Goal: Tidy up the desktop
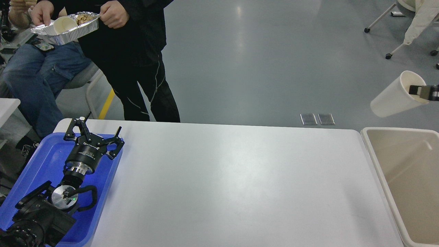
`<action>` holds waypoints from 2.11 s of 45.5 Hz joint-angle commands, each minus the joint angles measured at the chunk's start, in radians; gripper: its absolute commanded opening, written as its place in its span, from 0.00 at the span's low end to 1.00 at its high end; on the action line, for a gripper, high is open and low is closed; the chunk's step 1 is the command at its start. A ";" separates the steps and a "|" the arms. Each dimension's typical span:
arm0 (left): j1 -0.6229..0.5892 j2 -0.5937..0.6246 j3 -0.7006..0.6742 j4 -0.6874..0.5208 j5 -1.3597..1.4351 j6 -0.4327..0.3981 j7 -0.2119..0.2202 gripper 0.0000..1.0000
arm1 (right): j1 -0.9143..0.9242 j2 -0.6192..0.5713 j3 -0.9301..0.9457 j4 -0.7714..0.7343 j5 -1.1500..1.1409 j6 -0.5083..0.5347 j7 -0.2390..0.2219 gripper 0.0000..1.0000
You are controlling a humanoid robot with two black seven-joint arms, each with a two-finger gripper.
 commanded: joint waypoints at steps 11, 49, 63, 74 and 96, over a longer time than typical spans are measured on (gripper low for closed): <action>0.000 0.000 0.000 0.002 -0.001 0.000 0.000 1.00 | -0.187 0.006 -0.001 -0.195 0.396 -0.082 0.002 0.00; 0.000 0.000 0.000 0.000 0.001 0.000 0.000 1.00 | -0.664 0.359 0.056 -0.780 1.078 -0.131 0.005 0.00; 0.000 0.000 0.000 0.000 0.001 0.000 0.000 1.00 | -0.792 0.562 0.168 -1.035 1.090 -0.136 -0.017 0.00; 0.000 0.000 0.000 0.000 -0.001 0.000 0.000 1.00 | -0.851 0.672 0.272 -1.119 1.090 -0.199 -0.058 0.00; 0.000 0.000 0.000 0.000 -0.001 0.000 0.000 1.00 | -0.919 0.795 0.323 -1.117 1.096 -0.309 -0.057 0.00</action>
